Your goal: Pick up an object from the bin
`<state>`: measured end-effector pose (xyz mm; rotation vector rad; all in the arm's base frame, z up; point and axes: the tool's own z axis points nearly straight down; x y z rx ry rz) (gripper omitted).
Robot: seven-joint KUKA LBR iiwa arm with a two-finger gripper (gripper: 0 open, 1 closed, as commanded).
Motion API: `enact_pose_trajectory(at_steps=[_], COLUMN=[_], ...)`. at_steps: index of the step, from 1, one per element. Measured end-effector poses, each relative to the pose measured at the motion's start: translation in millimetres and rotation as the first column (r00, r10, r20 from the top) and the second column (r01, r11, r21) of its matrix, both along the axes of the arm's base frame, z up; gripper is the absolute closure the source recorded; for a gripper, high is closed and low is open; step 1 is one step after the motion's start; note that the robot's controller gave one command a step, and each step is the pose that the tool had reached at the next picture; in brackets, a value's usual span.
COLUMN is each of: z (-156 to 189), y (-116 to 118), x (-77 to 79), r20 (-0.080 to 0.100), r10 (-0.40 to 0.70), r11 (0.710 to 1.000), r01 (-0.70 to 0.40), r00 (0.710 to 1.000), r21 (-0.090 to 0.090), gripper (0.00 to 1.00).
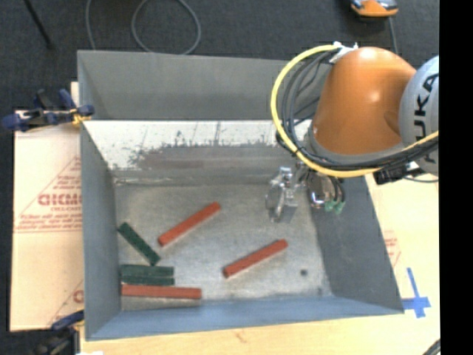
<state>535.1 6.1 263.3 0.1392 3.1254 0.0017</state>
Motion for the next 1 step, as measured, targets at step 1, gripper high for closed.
enact_pose_trajectory(at_steps=[1], z=[-5.0], y=[-0.5], x=[-1.6], r20=[-0.009], r10=[0.0], r11=[1.0], r01=[0.0], r00=[1.0], r21=[-0.001], gripper=[0.0])
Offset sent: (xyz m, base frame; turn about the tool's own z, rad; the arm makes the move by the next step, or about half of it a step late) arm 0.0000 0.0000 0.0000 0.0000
